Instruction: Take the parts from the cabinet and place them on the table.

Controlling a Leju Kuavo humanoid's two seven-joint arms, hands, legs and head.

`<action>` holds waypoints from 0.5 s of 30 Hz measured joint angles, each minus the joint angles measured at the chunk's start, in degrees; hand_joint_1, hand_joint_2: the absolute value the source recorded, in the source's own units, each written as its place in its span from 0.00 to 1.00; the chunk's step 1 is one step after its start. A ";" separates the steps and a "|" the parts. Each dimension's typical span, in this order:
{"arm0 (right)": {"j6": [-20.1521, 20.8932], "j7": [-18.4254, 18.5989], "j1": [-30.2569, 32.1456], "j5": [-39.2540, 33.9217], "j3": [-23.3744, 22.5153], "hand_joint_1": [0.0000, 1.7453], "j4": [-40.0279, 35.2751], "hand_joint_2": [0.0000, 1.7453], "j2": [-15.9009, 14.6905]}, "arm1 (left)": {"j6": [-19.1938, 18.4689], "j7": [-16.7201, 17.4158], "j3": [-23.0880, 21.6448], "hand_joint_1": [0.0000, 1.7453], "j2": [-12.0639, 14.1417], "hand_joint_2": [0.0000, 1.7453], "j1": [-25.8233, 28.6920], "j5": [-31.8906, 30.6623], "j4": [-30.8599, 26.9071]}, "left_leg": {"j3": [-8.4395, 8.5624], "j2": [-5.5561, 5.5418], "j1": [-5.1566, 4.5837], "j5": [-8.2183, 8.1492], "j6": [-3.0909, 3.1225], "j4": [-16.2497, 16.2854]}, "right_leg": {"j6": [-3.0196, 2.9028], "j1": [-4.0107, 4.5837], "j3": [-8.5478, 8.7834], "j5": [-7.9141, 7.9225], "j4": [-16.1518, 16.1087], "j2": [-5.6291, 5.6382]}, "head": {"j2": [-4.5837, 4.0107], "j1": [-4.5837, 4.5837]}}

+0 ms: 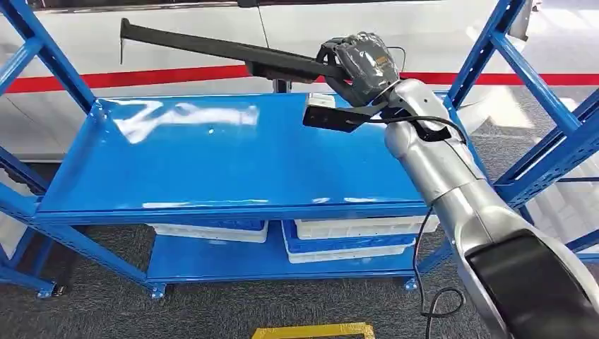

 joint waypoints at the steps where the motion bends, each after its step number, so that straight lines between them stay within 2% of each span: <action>1: 0.00 -0.09 -0.06 -0.31 0.06 0.93 -0.15 1.00 -0.24 | -0.04 0.00 -0.20 0.00 -0.02 1.00 -0.01 -0.22 0.00 | 0.16 -0.05 -0.09 0.30 0.28 -0.51 | -0.48 0.02 -0.97 -1.64 2.19 0.02 | 0.00 0.02; 2: 0.00 -0.07 0.02 -0.62 0.15 0.93 -0.35 1.00 -0.48 | -0.04 0.00 -0.24 0.00 0.00 1.00 -0.03 -0.55 0.00 | 0.08 -0.02 -0.07 0.35 0.40 -0.53 | -1.02 -0.08 -2.91 -3.90 6.60 0.03 | 0.00 0.02; 3: -0.04 -0.09 0.46 -0.92 0.24 0.93 -0.50 1.00 -0.81 | -0.04 0.00 -0.26 0.00 0.00 1.00 -0.03 -0.59 0.00 | 0.04 -0.10 -0.05 0.15 0.41 -0.57 | -1.16 -0.16 -5.15 -5.81 11.70 0.07 | 0.00 -0.02; 4: -0.19 -0.09 1.17 -1.25 0.24 0.93 -0.72 1.00 -1.31 | -0.02 0.00 -0.35 0.00 0.00 1.00 -0.02 -0.63 0.00 | -0.04 -0.18 -0.04 0.16 0.40 -0.56 | -0.94 -0.18 -7.18 -7.11 16.40 0.06 | 0.00 0.02; 5: -0.35 -0.07 1.85 -1.53 0.22 0.93 -0.96 1.00 -1.71 | -0.04 0.00 -0.46 0.00 0.00 1.00 0.07 -0.74 0.00 | -0.03 -0.28 0.04 0.17 0.32 -0.55 | -0.49 -0.35 -7.91 -7.13 18.18 0.03 | 0.00 0.02; 6: -0.44 -0.05 2.37 -1.69 0.20 0.93 -1.16 1.00 -1.84 | -0.04 0.02 -0.66 0.00 0.00 1.00 0.11 -0.83 0.00 | -0.03 -0.37 0.15 0.18 0.11 -0.52 | 0.10 -0.63 -7.34 -6.29 17.09 0.03 | 0.00 -0.02; 7: -0.44 -0.05 2.66 -1.82 0.13 0.93 -1.42 1.00 -2.19 | -0.04 0.07 -0.76 0.00 0.00 1.00 0.12 -0.94 0.02 | -0.04 -0.41 0.35 0.17 -0.25 -0.45 | 0.79 -0.94 -5.60 -4.72 13.69 0.00 | 0.00 0.07; 8: -0.46 0.00 2.70 -1.86 0.11 0.93 -1.68 1.00 -2.36 | -0.02 0.11 -0.83 0.00 -0.04 1.00 0.12 -1.05 0.00 | -0.09 -0.43 0.67 -0.04 -0.84 -0.10 | 1.71 -1.38 -2.45 -2.54 7.68 -0.06 | 0.00 0.00; 9: -0.50 0.04 2.67 -1.88 0.09 0.93 -1.88 1.00 -2.45 | -0.04 0.13 -0.94 0.00 -0.02 1.00 0.11 -1.11 0.00 | -0.27 -0.38 0.81 -0.22 -1.43 0.61 | 2.33 -1.79 0.27 -1.15 2.67 -0.16 | 0.00 0.04; 10: -1.06 0.04 2.64 -2.03 0.09 0.93 -2.05 1.00 -2.78 | -0.04 0.15 -0.98 0.00 0.26 1.00 0.06 -1.20 0.00 | -1.15 -0.25 0.59 -0.60 -2.08 1.48 | 2.09 -1.40 1.85 -1.37 1.46 0.48 | 0.00 0.31; 11: -1.52 0.04 3.07 -2.10 0.09 0.93 -2.58 1.00 -2.58 | -0.22 0.26 -1.07 0.00 0.17 1.00 -0.05 -1.31 0.02 | -1.09 -0.31 0.58 -0.64 -2.46 1.89 | 1.51 -1.08 0.76 -1.00 2.38 1.04 | 0.00 -0.05; 12: -1.88 0.04 3.41 -2.08 0.00 0.93 -2.89 1.00 -3.04 | -0.44 0.31 -1.14 0.00 0.26 1.00 -0.04 -1.49 0.02 | -1.51 -0.51 0.45 -0.64 -2.57 2.64 | 1.15 -1.30 0.76 -1.64 2.17 0.95 | 0.00 0.13; 13: -2.27 0.13 3.90 -2.08 -0.09 0.93 -3.28 1.00 -3.19 | -0.46 0.37 -1.22 0.00 0.26 1.00 -0.06 -1.70 0.02 | -1.59 -0.64 0.73 -0.59 -2.65 2.67 | 1.00 -1.31 0.56 -1.70 2.57 0.93 | 0.00 -0.11; 14: -2.34 0.33 4.30 -2.04 -0.13 0.93 -3.70 1.00 -3.26 | -0.44 0.42 -1.25 0.00 0.26 1.00 0.07 -1.79 0.02 | -1.90 -0.74 0.99 -0.63 -2.90 2.81 | 0.69 -1.48 0.30 -1.57 2.59 0.93 | 0.00 0.04; 15: -2.40 0.37 4.38 -2.06 -0.13 0.93 -4.12 1.00 -3.43 | -0.35 0.42 -1.27 0.00 0.24 1.00 0.12 -1.88 0.04 | -2.33 -0.64 1.25 -1.54 -3.22 3.43 | 0.27 -1.57 0.09 -1.32 2.58 0.89 | 0.00 -0.07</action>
